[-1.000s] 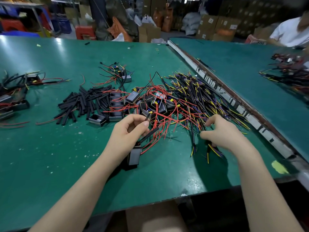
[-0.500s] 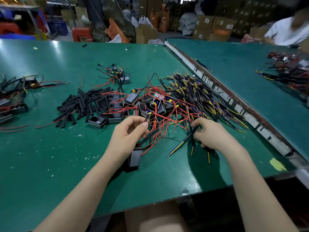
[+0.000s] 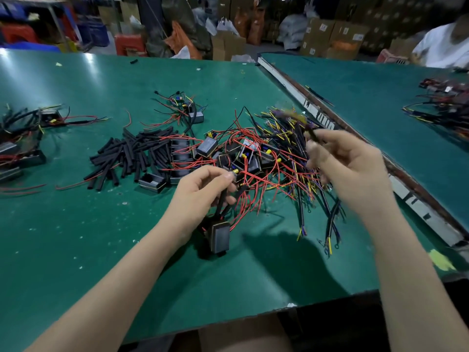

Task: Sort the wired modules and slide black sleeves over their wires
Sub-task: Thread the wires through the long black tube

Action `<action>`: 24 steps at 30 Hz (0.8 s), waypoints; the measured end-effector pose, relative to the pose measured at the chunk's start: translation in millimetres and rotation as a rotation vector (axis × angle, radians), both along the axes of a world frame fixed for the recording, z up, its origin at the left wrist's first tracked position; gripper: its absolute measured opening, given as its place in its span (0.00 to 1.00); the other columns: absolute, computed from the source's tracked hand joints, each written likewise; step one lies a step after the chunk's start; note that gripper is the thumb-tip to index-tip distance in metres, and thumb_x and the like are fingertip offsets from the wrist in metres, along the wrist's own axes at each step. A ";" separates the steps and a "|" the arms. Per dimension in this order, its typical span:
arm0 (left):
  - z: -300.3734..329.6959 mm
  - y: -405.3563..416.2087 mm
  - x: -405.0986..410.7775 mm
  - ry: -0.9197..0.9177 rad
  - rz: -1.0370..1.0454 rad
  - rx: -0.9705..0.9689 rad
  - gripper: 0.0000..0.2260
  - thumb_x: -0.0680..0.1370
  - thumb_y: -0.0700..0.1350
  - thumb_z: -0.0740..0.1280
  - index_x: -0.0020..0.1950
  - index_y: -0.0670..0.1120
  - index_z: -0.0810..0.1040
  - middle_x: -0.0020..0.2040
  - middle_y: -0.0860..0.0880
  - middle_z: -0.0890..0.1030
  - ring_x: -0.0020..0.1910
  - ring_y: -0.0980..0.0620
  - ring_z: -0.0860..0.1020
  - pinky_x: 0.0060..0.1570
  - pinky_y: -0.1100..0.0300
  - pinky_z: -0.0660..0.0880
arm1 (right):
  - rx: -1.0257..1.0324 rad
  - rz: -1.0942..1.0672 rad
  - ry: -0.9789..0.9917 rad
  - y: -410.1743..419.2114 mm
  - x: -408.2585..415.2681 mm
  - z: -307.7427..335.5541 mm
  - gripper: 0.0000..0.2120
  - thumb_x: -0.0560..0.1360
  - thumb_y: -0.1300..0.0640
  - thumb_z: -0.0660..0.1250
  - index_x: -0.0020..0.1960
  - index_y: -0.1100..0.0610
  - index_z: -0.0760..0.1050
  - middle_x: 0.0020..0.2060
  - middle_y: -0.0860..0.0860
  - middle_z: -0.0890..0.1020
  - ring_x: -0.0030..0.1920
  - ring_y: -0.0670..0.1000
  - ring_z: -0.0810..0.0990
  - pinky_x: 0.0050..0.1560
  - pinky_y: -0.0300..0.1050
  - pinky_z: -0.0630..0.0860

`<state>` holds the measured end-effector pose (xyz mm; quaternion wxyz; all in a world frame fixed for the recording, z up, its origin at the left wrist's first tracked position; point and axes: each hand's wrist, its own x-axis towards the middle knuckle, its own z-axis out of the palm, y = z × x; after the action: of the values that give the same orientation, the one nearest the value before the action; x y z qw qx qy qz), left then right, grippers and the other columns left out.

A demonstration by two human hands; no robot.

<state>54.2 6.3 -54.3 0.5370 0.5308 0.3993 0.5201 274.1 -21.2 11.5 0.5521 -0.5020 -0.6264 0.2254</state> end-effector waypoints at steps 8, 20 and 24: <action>3.3 10.2 -7.1 0.118 -0.133 0.018 0.06 0.78 0.42 0.66 0.41 0.48 0.79 0.39 0.50 0.83 0.37 0.50 0.82 0.46 0.49 0.76 | -0.022 0.134 0.393 55.5 -48.0 -2.0 0.09 0.81 0.57 0.61 0.47 0.56 0.78 0.22 0.46 0.72 0.21 0.43 0.64 0.23 0.32 0.61; -5.7 4.7 -6.2 -0.030 -0.076 0.008 0.06 0.72 0.45 0.69 0.48 0.47 0.79 0.32 0.55 0.79 0.30 0.58 0.76 0.34 0.66 0.75 | -0.135 0.281 0.479 65.9 -81.8 -32.2 0.11 0.83 0.55 0.57 0.45 0.53 0.76 0.22 0.46 0.70 0.22 0.46 0.66 0.23 0.33 0.60; -8.7 4.4 -8.1 0.060 -0.040 0.048 0.03 0.73 0.45 0.70 0.45 0.47 0.79 0.31 0.56 0.79 0.28 0.58 0.75 0.33 0.67 0.74 | -0.157 0.345 0.543 59.3 -80.9 -34.1 0.12 0.82 0.56 0.57 0.44 0.51 0.76 0.23 0.46 0.71 0.23 0.46 0.67 0.23 0.34 0.60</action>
<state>46.1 10.7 -62.9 0.5221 0.5667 0.3920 0.5026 193.2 38.1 -22.6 0.6123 -0.3511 -0.5128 0.4887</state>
